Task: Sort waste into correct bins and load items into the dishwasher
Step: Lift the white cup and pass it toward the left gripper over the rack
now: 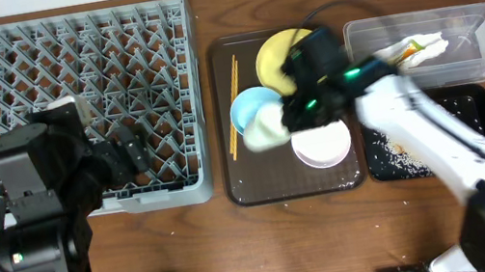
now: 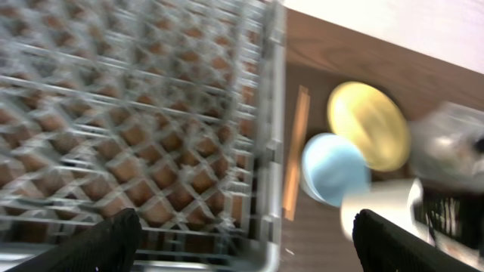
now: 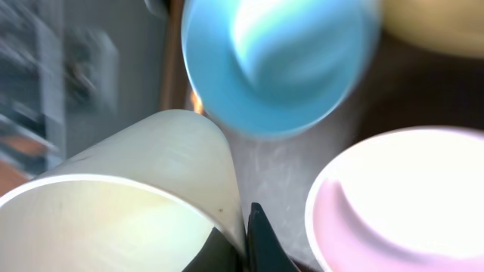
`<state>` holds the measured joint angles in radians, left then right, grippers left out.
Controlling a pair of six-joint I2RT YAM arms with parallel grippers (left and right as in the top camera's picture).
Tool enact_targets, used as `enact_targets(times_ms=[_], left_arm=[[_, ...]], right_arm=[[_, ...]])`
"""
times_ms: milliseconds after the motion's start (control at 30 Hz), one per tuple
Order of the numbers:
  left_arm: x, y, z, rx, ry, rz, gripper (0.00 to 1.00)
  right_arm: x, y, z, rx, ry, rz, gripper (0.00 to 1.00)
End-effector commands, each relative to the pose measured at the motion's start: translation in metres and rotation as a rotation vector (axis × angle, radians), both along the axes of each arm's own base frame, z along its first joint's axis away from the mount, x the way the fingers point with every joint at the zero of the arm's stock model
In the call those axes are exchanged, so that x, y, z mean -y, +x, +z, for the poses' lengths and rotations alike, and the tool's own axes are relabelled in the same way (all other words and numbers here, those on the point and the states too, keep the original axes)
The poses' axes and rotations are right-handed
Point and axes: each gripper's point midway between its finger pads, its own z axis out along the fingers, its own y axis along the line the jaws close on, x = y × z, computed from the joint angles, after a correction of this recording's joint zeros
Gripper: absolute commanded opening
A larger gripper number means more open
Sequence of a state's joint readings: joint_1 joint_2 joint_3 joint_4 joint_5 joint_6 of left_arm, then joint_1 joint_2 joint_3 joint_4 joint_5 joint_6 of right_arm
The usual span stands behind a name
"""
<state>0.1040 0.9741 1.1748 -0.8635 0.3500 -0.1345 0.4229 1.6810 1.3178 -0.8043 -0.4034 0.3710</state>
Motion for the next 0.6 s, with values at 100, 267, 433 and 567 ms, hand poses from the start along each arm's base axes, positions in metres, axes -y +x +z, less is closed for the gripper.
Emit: enact_targets(times_ms=[100, 267, 433, 567], left_arm=[[0.042, 0.007, 0.000, -0.118, -0.349, -0.057, 0.90], [0.061, 0.014, -0.013, -0.322, -0.627, 0.038, 0.90], [0.068, 0.021, -0.026, -0.427, -0.715, 0.052, 0.90], [0.068, 0.022, -0.035, -0.468, -0.725, 0.074, 0.90]], right_arm=[[-0.001, 0.024, 0.058, 0.068, 0.331, 0.041, 0.01], [-0.017, 0.027, 0.073, 0.078, 0.489, 0.122, 0.01], [-0.037, 0.025, 0.071, 0.051, 0.590, 0.206, 0.01], [-0.054, 0.025, 0.071, 0.032, 0.702, 0.286, 0.01]])
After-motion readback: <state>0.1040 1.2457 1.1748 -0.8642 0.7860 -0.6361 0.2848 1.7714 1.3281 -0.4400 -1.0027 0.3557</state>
